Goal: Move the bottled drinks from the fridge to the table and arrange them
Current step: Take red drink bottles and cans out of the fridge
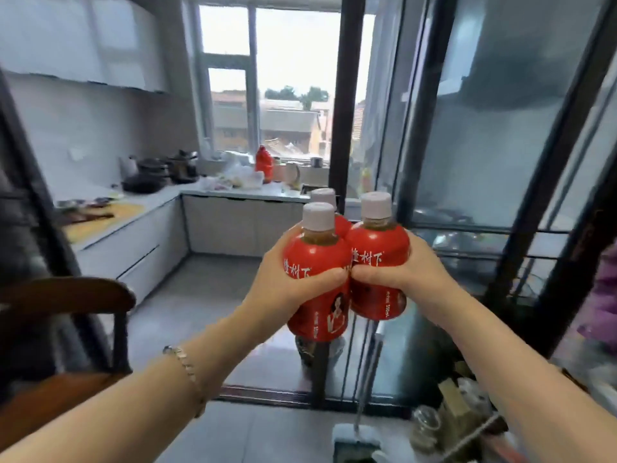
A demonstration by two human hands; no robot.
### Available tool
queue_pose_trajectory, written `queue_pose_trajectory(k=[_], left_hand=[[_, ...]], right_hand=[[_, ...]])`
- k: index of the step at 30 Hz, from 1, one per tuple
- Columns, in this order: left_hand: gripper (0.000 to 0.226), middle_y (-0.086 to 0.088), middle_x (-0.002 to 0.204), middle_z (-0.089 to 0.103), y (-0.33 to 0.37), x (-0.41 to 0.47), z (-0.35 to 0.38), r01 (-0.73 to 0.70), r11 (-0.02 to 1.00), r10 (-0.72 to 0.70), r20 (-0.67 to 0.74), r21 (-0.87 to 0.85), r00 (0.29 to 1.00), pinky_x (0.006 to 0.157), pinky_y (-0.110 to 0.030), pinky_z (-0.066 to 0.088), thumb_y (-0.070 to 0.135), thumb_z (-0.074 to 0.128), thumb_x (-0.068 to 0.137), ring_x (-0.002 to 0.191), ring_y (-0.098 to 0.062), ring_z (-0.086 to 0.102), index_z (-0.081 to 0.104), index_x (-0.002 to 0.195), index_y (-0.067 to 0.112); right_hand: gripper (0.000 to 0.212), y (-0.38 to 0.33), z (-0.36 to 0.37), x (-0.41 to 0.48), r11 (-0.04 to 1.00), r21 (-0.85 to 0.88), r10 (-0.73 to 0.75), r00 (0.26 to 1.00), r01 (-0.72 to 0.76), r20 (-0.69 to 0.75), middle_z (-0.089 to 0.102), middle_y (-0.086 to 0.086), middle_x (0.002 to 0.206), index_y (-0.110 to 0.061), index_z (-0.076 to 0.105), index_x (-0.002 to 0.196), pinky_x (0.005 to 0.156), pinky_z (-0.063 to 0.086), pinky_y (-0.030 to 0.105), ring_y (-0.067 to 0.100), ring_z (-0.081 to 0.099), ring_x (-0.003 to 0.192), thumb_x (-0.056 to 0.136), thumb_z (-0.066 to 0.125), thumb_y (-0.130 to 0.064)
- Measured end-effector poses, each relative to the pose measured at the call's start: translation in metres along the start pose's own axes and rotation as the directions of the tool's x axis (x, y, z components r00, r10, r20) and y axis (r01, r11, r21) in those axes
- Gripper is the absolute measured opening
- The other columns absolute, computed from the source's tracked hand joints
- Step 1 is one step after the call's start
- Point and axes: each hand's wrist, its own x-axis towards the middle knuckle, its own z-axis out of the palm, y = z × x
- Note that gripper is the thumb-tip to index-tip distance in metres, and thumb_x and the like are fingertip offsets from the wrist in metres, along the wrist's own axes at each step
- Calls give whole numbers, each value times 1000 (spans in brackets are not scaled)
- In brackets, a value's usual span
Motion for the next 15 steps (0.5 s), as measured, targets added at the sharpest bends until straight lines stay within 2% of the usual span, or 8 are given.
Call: queue_pose_trajectory(k=[3, 6, 8, 11, 13, 15], left_hand=[[65, 13, 91, 72, 2, -44, -81, 24, 996, -14, -119, 82, 993, 68, -16, 53, 34, 77, 44, 86, -6, 69, 57, 105, 29], [77, 8, 103, 68, 14, -103, -180, 75, 985, -23, -307, 159, 951, 76, -24, 56, 41, 80, 42, 97, -10, 67, 52, 113, 30], [88, 6, 105, 67, 24, -139, -232, 78, 975, 7, -379, 209, 925, 79, -25, 56, 48, 85, 39, 100, -14, 66, 51, 118, 28], [89, 5, 108, 67, 36, -183, -292, 129, 960, 8, -485, 249, 875, 76, -22, 54, 46, 86, 42, 102, -15, 66, 51, 121, 26], [91, 7, 109, 67, 44, -209, -328, 164, 947, 19, -556, 278, 831, 78, -22, 54, 53, 86, 42, 103, -14, 65, 50, 122, 27], [92, 9, 108, 68, 48, -238, -364, 202, 936, 25, -628, 288, 778, 78, -21, 54, 60, 83, 42, 103, -12, 65, 51, 121, 27]], right_hand=[[77, 10, 92, 14, 999, 39, 26, 995, -30, 101, 71, -4, 100, -25, 60, 108, 80, 54, 29, 12, 69, 91, 37, 91, -25], [80, 7, 213, 24, 994, 101, 12, 965, -40, 261, 68, -2, 104, -25, 57, 110, 83, 53, 30, 14, 67, 94, 39, 93, -22], [80, 3, 281, 26, 989, 138, 0, 929, -55, 370, 70, 0, 105, -22, 58, 111, 84, 54, 33, 17, 68, 95, 38, 92, -23], [85, -3, 362, 27, 985, 157, -15, 866, -73, 500, 70, 0, 105, -23, 58, 112, 86, 54, 36, 16, 68, 97, 33, 88, -35], [86, -8, 413, 27, 982, 168, -28, 824, -82, 565, 70, 0, 104, -21, 57, 113, 88, 54, 38, 17, 67, 97, 36, 94, -31], [78, -16, 464, 25, 983, 171, -57, 762, -71, 644, 68, 0, 104, -20, 55, 114, 88, 54, 36, 15, 66, 97, 43, 87, -26]])
